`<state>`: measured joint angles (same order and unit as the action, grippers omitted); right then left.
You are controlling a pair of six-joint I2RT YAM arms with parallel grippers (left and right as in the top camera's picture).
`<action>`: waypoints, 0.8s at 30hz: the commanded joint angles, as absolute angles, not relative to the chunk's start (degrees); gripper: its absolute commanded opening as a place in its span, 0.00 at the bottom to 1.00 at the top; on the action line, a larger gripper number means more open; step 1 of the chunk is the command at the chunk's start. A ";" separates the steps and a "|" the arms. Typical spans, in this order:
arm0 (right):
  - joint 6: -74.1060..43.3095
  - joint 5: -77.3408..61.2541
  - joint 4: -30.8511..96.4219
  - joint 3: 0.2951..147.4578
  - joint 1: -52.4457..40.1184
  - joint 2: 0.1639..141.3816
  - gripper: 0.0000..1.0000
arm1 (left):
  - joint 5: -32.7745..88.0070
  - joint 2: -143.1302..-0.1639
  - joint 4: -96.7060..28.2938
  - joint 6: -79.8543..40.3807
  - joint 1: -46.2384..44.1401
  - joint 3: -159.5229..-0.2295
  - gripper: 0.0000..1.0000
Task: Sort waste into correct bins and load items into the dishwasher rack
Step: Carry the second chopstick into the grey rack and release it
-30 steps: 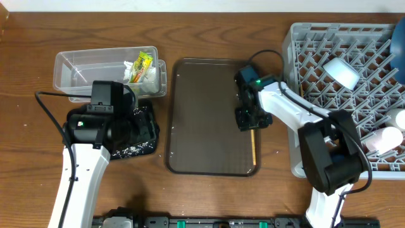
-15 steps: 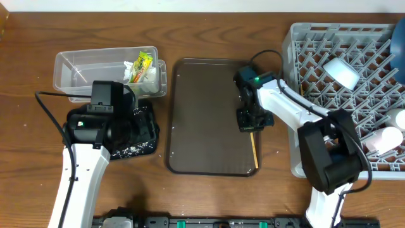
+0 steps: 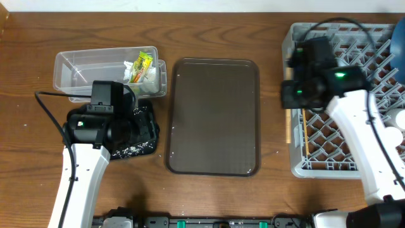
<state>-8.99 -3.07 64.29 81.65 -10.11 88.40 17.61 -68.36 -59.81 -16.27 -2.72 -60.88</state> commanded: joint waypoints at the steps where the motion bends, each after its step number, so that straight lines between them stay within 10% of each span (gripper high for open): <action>1: -1.19 -2.98 65.58 81.73 -5.98 88.44 0.03 | 17.04 -68.49 -59.96 -15.53 -2.48 -60.86 0.70; 18: 1.96 2.98 65.82 79.79 -1.45 98.08 0.02 | 17.02 -68.49 -59.96 -15.51 -2.48 -60.86 0.70; 24: 0.84 2.76 65.95 79.79 -1.48 102.87 0.21 | 17.02 -68.49 -59.94 -15.51 -2.48 -60.86 0.70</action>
<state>1.06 2.20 65.82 80.38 -1.69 101.32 17.61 -68.36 -59.81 -16.27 -2.72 -60.88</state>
